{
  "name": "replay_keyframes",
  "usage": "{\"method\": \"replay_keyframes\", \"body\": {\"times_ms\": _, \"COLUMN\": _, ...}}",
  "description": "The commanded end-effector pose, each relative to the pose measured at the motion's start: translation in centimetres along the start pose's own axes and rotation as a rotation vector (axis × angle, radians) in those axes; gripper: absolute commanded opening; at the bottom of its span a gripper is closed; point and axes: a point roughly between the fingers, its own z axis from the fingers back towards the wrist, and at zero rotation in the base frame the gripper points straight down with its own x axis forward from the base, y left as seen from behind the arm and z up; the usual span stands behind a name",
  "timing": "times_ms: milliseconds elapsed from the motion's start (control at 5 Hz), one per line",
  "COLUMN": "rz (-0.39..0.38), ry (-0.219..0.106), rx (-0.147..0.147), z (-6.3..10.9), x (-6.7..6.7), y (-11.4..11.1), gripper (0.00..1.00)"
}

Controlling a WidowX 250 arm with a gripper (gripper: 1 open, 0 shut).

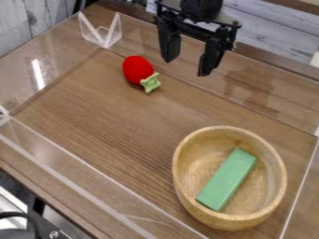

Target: Move the red object to the right side of the table

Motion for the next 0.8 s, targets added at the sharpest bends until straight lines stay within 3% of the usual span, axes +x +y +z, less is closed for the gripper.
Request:
{"method": "replay_keyframes", "body": {"times_ms": 0, "rz": -0.044, "ry": 0.021, "rx": 0.005, "z": -0.1, "x": 0.0, "y": 1.0, "gripper": 1.00}}
{"method": "replay_keyframes", "body": {"times_ms": 200, "rz": -0.091, "ry": 0.024, "rx": 0.023, "z": -0.5, "x": 0.7, "y": 3.3, "gripper": 1.00}}
{"method": "replay_keyframes", "body": {"times_ms": 400, "rz": -0.198, "ry": 0.014, "rx": 0.060, "z": -0.6, "x": 1.5, "y": 6.3, "gripper": 1.00}}
{"method": "replay_keyframes", "body": {"times_ms": 600, "rz": -0.401, "ry": 0.011, "rx": 0.099, "z": -1.3, "x": 1.3, "y": 8.7, "gripper": 1.00}}
